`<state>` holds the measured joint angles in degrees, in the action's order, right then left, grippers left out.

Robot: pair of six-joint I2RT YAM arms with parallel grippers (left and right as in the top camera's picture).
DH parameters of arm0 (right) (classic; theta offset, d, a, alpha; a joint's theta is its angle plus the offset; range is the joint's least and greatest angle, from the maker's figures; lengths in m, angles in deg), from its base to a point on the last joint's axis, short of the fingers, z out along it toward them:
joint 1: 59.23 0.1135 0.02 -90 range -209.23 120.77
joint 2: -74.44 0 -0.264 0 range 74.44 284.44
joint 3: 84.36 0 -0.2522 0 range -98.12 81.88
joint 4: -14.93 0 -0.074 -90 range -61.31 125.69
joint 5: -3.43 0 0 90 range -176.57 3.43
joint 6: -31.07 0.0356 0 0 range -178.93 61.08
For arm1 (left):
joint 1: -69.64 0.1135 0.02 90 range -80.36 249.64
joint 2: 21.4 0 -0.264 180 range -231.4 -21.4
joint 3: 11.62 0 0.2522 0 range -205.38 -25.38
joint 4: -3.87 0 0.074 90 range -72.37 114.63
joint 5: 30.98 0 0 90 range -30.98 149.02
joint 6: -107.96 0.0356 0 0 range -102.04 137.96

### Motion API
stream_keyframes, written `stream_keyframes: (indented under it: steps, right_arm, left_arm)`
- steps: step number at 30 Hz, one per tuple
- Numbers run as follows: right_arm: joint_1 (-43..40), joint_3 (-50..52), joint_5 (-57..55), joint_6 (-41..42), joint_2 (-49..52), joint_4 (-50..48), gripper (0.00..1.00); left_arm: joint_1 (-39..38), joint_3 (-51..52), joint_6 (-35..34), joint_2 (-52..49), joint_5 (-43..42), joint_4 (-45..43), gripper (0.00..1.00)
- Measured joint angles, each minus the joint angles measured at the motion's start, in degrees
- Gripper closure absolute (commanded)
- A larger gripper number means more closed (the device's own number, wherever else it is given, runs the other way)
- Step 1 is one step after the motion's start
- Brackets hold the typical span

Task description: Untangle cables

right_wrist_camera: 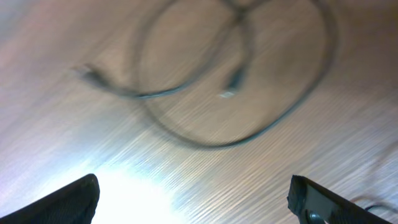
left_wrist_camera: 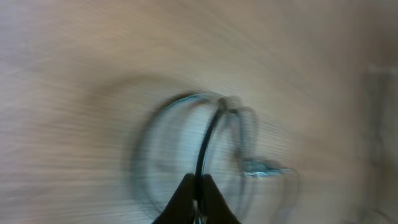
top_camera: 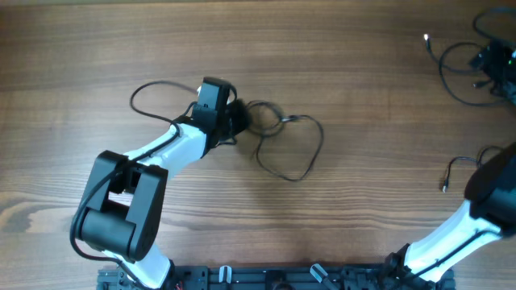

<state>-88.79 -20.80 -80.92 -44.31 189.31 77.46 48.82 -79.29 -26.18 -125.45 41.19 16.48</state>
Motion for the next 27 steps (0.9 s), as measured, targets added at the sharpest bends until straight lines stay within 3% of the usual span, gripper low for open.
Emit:
stream_keyframes:
  steps: [2, 3, 5, 6, 11, 18, 20, 22, 23, 24, 27]
  right_arm:
    - [2.4, -0.2, 3.7, 0.0, -3.4, 2.5, 0.00]
    - [4.6, -0.3, 6.4, 0.1, -4.9, 4.8, 0.00]
    - [8.2, -0.1, 8.8, 1.0, -5.2, 8.7, 0.00]
    - [10.2, 0.6, 9.7, 1.7, -5.2, 10.8, 0.00]
    - [23.8, 10.1, 11.5, 3.0, -5.2, 13.5, 0.00]
    - [39.8, 27.2, 10.6, 3.3, -5.2, 2.3, 0.00]
    - [41.4, 30.9, 7.8, 0.7, -5.1, -3.6, 0.07]
    - [42.0, 34.5, 5.5, -4.0, -5.2, -9.5, 0.37]
    - [42.2, 35.6, 4.6, -5.9, -5.5, -12.4, 0.58]
    - [42.2, 36.7, 4.1, -7.0, -5.7, -14.7, 0.96]
    - [42.1, 37.9, 4.5, -8.7, -5.9, -15.5, 0.96]
  left_arm:
    - [-1.2, -0.2, 1.1, 0.0, -5.1, -8.7, 0.58]
    - [-2.3, -0.5, 1.4, 0.0, -7.2, -11.2, 0.32]
    - [-4.1, -0.6, 2.1, 0.0, -9.8, -9.7, 0.04]
    - [-4.4, -0.6, 2.3, 0.0, -10.4, -7.6, 0.00]
    - [1.3, -0.6, 3.5, 0.0, -10.8, 4.7, 0.00]
    - [13.5, -0.6, 3.6, 1.9, -10.3, 15.1, 0.00]
    - [15.3, -0.6, 3.7, 1.9, -8.8, 16.6, 0.00]
    - [16.2, -0.6, 3.7, 1.9, -6.8, 17.2, 0.00]
    - [16.3, -0.6, 3.8, 2.0, -6.0, 17.5, 0.00]
    - [16.3, -0.6, 3.8, 2.0, -5.6, 17.5, 0.00]
    - [16.3, -0.6, 3.8, 2.3, -4.2, 18.6, 0.00]
